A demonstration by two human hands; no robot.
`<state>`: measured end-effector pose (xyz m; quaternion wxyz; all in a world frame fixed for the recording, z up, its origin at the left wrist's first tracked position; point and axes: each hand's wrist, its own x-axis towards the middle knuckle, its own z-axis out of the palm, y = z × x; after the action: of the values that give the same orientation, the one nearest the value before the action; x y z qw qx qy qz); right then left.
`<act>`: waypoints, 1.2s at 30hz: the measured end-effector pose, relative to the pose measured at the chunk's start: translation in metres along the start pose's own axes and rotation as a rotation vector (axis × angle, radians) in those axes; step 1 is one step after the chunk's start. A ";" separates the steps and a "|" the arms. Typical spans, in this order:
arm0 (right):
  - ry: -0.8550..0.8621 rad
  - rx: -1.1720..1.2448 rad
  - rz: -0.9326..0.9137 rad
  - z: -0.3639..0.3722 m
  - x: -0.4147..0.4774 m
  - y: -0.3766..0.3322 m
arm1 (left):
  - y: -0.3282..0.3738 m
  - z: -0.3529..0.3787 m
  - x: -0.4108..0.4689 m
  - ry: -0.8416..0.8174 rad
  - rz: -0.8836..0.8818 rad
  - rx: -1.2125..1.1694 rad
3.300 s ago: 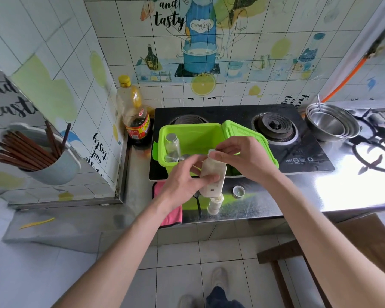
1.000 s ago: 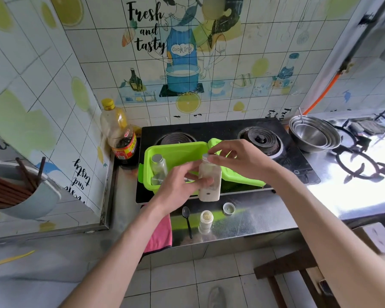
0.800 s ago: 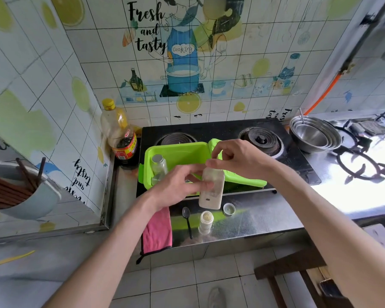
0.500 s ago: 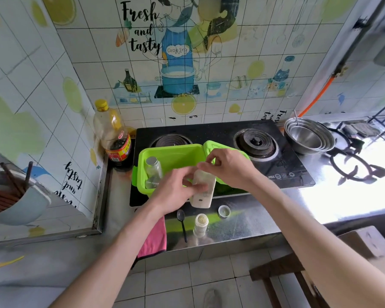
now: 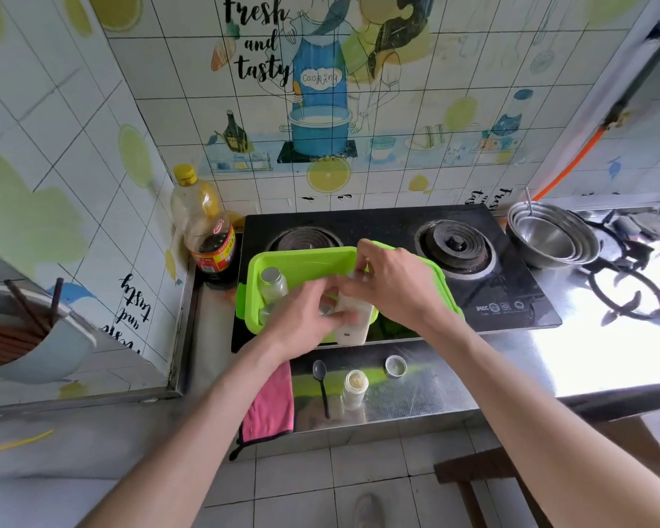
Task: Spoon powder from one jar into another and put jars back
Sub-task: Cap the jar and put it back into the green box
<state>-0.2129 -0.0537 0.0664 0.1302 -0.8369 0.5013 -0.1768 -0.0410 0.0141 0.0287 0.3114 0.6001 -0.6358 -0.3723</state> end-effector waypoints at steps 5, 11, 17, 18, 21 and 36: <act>0.062 -0.009 0.032 0.016 0.017 -0.012 | -0.010 0.005 0.005 0.190 -0.008 0.063; 0.040 0.016 0.021 0.028 0.040 -0.016 | -0.023 -0.010 0.009 0.235 -0.098 -0.050; -0.223 0.058 -0.117 0.028 0.069 -0.015 | -0.041 -0.028 0.015 0.230 -0.126 -0.212; -0.231 0.065 -0.114 0.032 0.073 -0.014 | -0.044 -0.029 0.016 0.237 -0.128 -0.193; -0.238 0.073 -0.081 0.046 0.084 -0.013 | -0.058 -0.031 0.018 0.315 -0.168 -0.113; -0.234 -0.064 -0.034 0.124 0.099 -0.010 | -0.115 -0.026 -0.008 0.415 -0.371 0.371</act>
<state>-0.1089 -0.1320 -0.0253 0.1580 -0.8641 0.4736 -0.0642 0.0429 0.0193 -0.0545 0.2464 0.8153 -0.4956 -0.1703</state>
